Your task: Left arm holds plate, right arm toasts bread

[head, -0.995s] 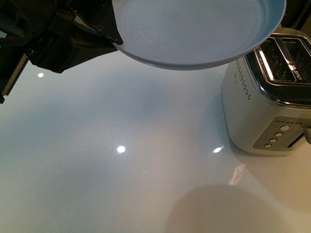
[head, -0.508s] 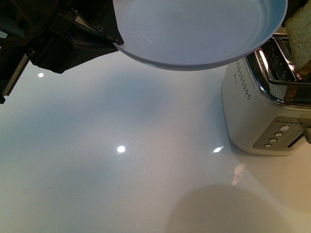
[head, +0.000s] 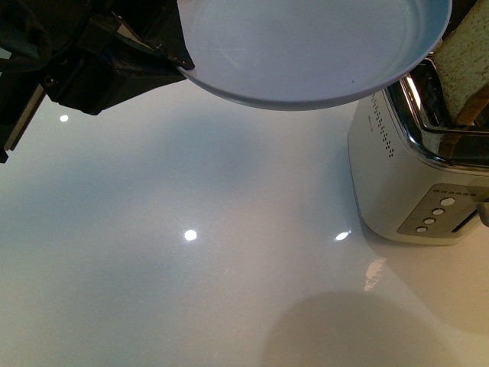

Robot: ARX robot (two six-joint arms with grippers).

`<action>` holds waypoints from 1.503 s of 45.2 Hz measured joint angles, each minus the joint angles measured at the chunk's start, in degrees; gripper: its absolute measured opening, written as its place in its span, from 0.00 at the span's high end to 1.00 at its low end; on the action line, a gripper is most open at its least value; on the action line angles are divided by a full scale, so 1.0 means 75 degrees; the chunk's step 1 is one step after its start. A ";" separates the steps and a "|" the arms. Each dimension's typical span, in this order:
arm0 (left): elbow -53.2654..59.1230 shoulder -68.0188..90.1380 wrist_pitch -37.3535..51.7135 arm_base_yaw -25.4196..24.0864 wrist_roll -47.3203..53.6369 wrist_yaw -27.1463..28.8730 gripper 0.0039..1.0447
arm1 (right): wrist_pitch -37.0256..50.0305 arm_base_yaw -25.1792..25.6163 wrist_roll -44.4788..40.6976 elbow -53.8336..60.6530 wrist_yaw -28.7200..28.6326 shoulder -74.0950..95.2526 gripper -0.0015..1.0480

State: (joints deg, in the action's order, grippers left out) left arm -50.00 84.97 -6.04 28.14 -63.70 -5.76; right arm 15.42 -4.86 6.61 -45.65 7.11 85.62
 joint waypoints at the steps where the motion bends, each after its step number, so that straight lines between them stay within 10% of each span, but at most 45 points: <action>1: 0.0000 0.0000 0.0000 0.0000 0.0000 0.0000 0.97 | 0.0012 -0.0009 0.0000 -0.0006 0.0012 0.0029 0.97; 39: -0.0003 -0.0003 0.0000 0.0000 0.0000 0.0003 0.97 | 0.0248 -0.0300 -0.0428 0.0157 0.0254 0.0740 0.97; 68: -0.0003 -0.0003 0.0000 0.0000 0.0000 0.0000 0.97 | -0.0073 -0.0093 -0.0440 0.0478 0.0160 0.0015 0.23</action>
State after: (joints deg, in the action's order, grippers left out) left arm -50.02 84.95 -6.04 28.14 -63.70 -5.76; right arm 14.87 -5.56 3.31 -42.06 8.32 85.73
